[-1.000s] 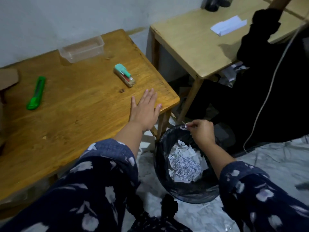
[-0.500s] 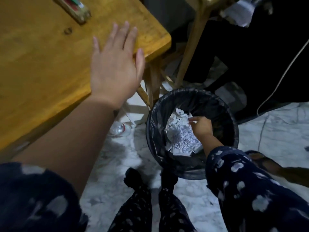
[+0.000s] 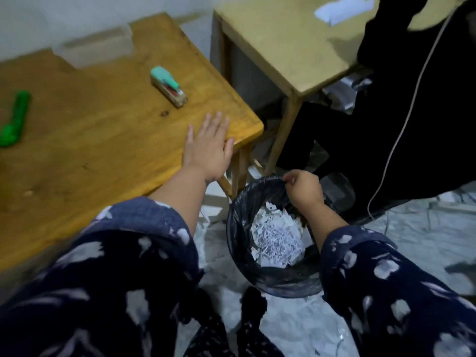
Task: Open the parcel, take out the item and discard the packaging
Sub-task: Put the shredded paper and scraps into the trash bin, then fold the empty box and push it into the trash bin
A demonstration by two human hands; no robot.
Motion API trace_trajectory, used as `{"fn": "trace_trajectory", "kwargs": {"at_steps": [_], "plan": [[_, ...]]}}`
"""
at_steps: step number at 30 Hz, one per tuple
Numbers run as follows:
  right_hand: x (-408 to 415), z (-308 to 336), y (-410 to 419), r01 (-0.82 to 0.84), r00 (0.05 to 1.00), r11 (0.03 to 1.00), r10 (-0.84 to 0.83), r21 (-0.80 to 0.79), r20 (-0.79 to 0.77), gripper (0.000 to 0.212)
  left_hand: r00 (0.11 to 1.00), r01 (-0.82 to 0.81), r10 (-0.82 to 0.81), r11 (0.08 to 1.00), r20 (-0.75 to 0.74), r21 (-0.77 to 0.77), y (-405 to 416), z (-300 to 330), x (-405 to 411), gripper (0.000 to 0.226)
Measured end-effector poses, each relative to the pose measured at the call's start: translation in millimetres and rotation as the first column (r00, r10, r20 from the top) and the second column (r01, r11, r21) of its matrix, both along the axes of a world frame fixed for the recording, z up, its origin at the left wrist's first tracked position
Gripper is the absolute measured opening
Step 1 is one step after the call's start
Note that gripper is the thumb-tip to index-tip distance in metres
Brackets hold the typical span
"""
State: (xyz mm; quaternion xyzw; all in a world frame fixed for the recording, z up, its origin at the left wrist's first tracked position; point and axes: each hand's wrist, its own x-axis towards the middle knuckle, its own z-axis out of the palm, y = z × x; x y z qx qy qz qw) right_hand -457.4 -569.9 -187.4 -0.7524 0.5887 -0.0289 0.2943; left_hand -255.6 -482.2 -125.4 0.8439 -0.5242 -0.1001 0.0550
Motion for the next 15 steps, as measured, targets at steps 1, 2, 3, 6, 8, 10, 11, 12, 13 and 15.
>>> {"fn": "trace_trajectory", "kwargs": {"at_steps": [1,2,3,6,8,10,11,12,13,15], "plan": [[11,19,3,-0.045,0.999,0.998,0.045,-0.041,0.007,0.028,0.998,-0.008,0.010,1.000,-0.054,0.029,4,8,0,0.054],[23,39,6,-0.091,0.996,0.993,0.093,-0.075,0.019,0.028,0.993,-0.026,0.031,0.999,-0.110,0.043,9,17,0,0.053],[35,57,11,-0.133,0.990,0.986,0.137,-0.097,0.037,0.028,0.986,-0.054,0.060,0.998,-0.156,0.040,18,27,2,0.051],[76,103,29,-0.250,0.963,0.963,0.257,-0.097,0.074,0.027,0.961,-0.163,0.155,0.987,-0.230,-0.012,53,55,17,0.047],[108,125,47,-0.342,0.935,0.935,0.349,-0.097,0.066,0.027,0.943,-0.242,0.224,0.969,-0.247,-0.044,83,70,37,0.046],[143,144,70,-0.417,0.903,0.902,0.425,-0.113,0.064,0.027,0.919,-0.330,0.303,0.941,-0.254,-0.071,120,85,60,0.044],[161,151,82,-0.450,0.886,0.886,0.458,-0.112,0.068,0.027,0.905,-0.371,0.340,0.925,-0.256,-0.084,139,92,73,0.043],[179,157,96,-0.485,0.866,0.867,0.494,-0.112,0.073,0.027,0.890,-0.411,0.376,0.907,-0.256,-0.097,159,98,87,0.042],[198,162,111,-0.521,0.844,0.846,0.531,-0.115,0.075,0.026,0.876,-0.446,0.409,0.888,-0.253,-0.108,180,104,102,0.041],[236,168,144,-0.586,0.799,0.801,0.596,-0.121,0.072,0.026,0.846,-0.513,0.475,0.849,-0.243,-0.129,225,111,135,0.040]]}}
